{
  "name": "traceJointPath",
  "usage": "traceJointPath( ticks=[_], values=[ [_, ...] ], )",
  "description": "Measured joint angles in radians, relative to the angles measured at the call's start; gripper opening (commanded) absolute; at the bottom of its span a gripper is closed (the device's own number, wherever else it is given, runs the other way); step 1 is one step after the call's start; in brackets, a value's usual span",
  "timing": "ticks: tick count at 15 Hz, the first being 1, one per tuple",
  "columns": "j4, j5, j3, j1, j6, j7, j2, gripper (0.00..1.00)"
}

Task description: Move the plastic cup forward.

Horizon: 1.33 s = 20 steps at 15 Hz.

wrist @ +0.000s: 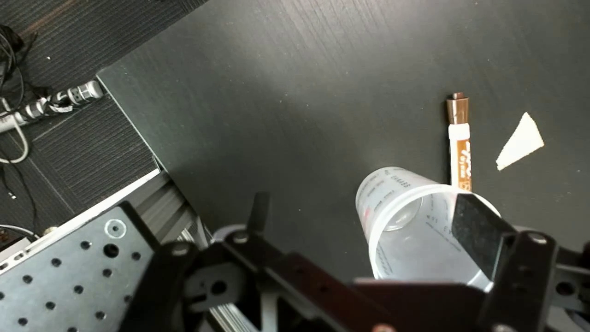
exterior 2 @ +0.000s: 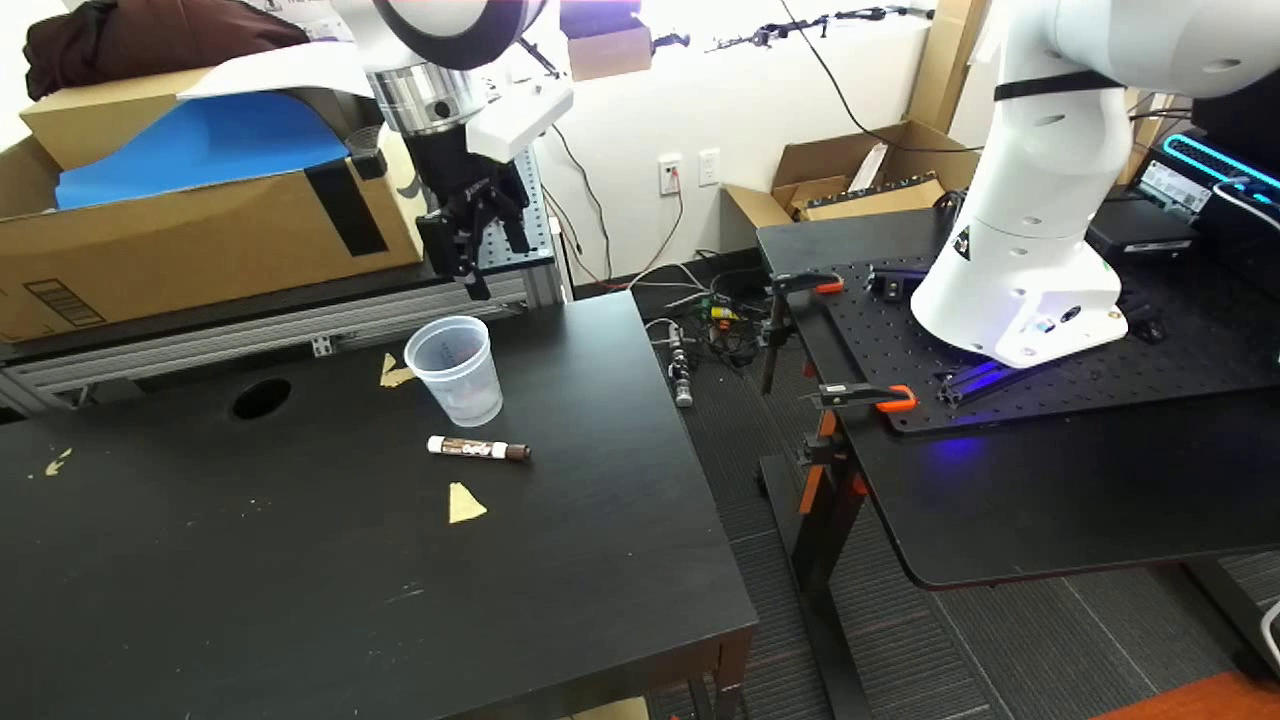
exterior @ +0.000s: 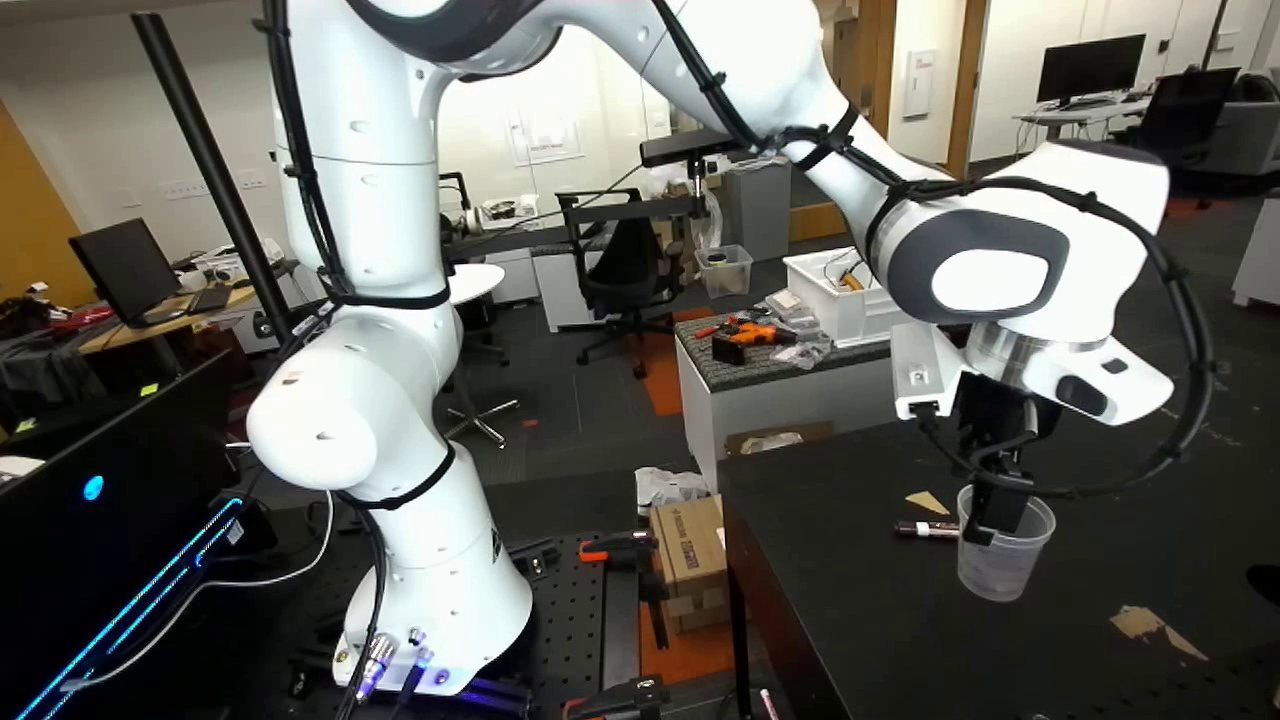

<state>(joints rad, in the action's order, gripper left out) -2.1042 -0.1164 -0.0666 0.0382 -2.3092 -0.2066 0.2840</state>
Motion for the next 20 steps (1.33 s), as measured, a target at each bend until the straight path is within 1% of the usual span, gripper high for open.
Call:
traceJointPath(
  ticks=[6,9,14,20],
  values=[
    [0.019,0.034,-0.007,-0.001,-0.001,-0.035,0.036,1.00],
    [0.017,0.038,-0.008,-0.003,-0.003,-0.035,0.036,1.00],
    [0.005,0.059,-0.007,-0.008,-0.048,-0.032,0.021,1.00],
    [0.005,0.060,0.005,-0.010,-0.051,-0.015,0.022,1.00]
  ],
)
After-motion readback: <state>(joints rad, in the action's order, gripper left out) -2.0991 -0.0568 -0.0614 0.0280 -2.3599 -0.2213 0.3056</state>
